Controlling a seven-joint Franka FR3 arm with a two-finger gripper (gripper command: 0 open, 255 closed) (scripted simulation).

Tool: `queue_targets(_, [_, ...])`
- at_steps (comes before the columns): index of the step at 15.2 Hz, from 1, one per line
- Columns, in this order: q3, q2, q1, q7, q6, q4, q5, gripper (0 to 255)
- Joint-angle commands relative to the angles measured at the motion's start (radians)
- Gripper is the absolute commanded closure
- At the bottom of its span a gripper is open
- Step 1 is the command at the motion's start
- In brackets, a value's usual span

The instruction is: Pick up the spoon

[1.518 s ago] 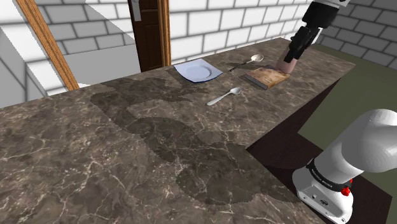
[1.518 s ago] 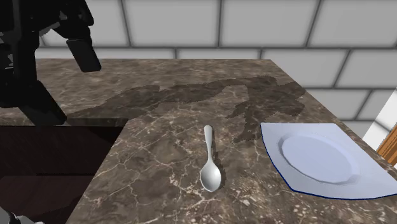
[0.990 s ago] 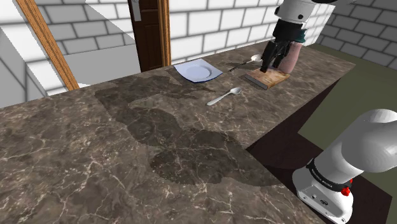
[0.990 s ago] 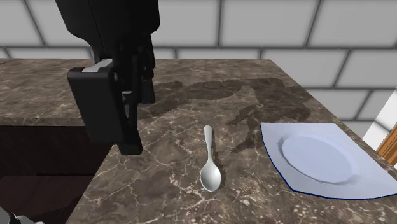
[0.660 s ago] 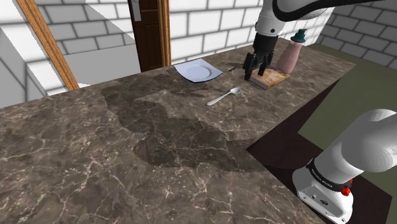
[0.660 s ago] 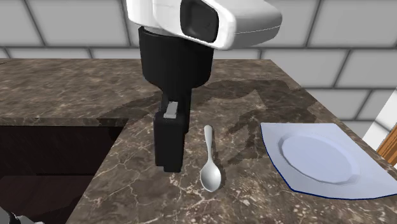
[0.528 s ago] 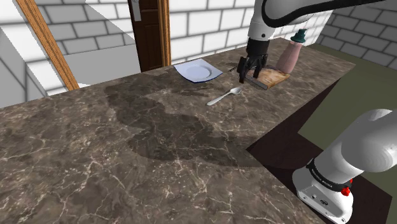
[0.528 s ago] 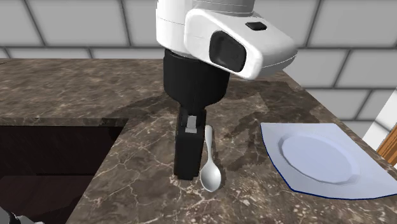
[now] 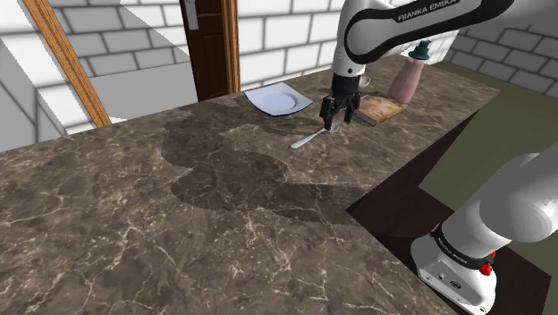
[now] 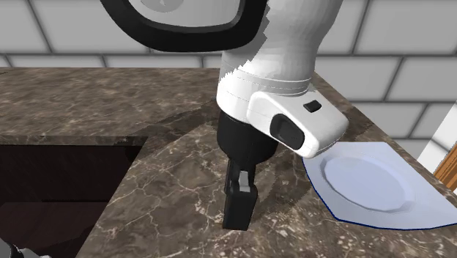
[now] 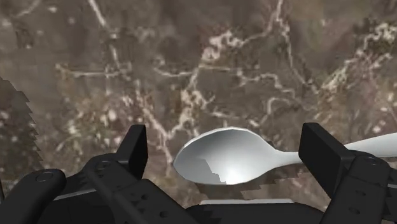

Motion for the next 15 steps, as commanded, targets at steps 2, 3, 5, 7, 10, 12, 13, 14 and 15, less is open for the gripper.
queue_targets(2, [0.001, 0.013, 0.001, 0.0, 0.035, -0.022, 0.0, 0])
queue_targets(3, [0.001, 0.014, 0.001, 0.0, 0.035, -0.021, 0.0, 0])
queue_targets(5, [0.001, 0.015, 0.0, -0.001, 0.036, -0.021, 0.0, 255])
queue_targets(7, [0.001, 0.015, 0.0, -0.001, 0.037, -0.022, 0.0, 255])
queue_targets(10, [0.001, 0.015, 0.0, -0.001, 0.037, -0.022, 0.0, 255])
queue_targets(12, [0.001, 0.015, 0.0, -0.001, 0.037, -0.022, 0.0, 255])
queue_targets(13, [0.001, 0.014, 0.001, 0.0, 0.035, -0.021, 0.0, 255])
queue_targets(14, [0.001, 0.008, 0.0, 0.0, 0.021, -0.013, 0.0, 255])
queue_targets(15, [0.001, 0.002, 0.0, 0.001, 0.007, -0.005, 0.0, 255])
